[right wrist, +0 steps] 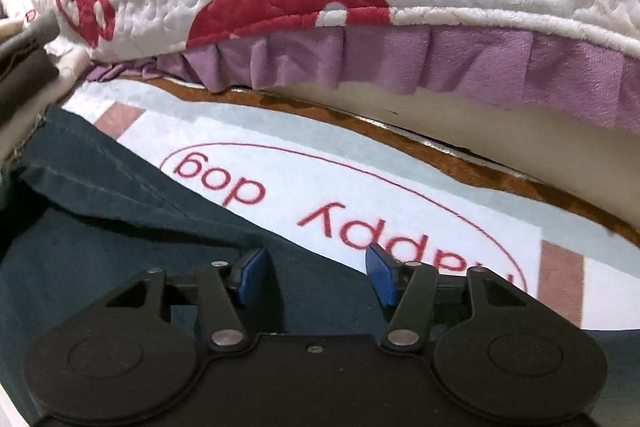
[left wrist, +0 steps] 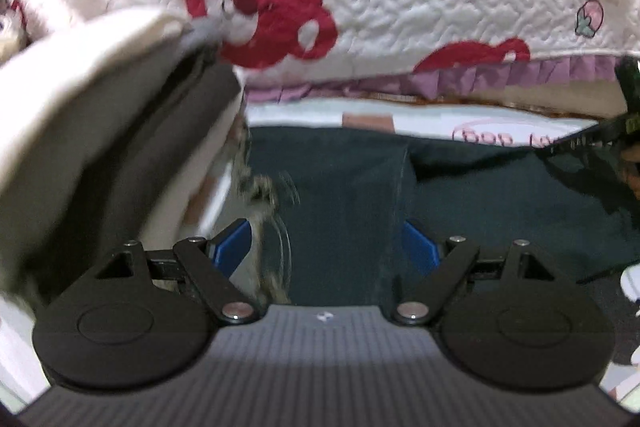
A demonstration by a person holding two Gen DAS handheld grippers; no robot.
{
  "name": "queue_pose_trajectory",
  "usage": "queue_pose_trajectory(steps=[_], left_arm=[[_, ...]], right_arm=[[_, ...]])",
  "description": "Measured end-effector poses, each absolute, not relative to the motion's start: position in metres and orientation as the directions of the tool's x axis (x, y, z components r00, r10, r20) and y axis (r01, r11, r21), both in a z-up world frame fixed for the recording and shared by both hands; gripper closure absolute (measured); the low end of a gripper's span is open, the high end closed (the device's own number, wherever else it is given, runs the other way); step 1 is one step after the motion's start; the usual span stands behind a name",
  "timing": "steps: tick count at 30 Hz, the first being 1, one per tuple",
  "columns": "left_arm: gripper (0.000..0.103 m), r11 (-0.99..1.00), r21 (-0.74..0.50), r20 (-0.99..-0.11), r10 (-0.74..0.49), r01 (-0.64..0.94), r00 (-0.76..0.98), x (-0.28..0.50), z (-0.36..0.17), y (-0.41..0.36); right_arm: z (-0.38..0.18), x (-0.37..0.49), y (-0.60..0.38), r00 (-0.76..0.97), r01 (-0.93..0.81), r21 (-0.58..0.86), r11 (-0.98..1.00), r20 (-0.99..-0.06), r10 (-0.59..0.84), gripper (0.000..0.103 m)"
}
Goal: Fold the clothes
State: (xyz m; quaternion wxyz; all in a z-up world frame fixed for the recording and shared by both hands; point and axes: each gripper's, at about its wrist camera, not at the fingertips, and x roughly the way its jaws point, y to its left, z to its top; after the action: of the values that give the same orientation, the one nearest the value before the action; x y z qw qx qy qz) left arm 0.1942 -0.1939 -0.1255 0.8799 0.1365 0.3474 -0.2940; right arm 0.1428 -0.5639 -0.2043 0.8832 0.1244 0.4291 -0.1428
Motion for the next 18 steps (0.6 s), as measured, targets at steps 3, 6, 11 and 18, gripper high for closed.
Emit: queue_pose_trajectory(steps=[3, 6, 11, 18], left_arm=[[0.021, 0.783, 0.053, -0.697, -0.416, 0.620, 0.584, 0.183, -0.142, -0.202], [0.021, 0.721, 0.089, -0.705, -0.441, 0.687, 0.555, 0.169, -0.152, -0.215], [0.021, 0.663, 0.201, -0.706, -0.412, 0.721, 0.576, 0.158, -0.161, -0.227], [0.040, 0.691, 0.335, -0.700, -0.273, 0.640, 0.660, 0.201, -0.156, -0.238]], right_arm=[[-0.202, 0.141, -0.562, 0.602, 0.363, 0.126, 0.923, -0.788, -0.129, 0.045], [-0.191, 0.120, -0.532, 0.649, 0.296, 0.123, 0.947, -0.754, -0.105, 0.055], [-0.171, 0.084, -0.482, 0.719, 0.184, 0.109, 0.977, -0.693, -0.058, 0.067], [-0.162, 0.041, -0.441, 0.749, 0.129, 0.068, 0.989, -0.660, -0.052, 0.067]])
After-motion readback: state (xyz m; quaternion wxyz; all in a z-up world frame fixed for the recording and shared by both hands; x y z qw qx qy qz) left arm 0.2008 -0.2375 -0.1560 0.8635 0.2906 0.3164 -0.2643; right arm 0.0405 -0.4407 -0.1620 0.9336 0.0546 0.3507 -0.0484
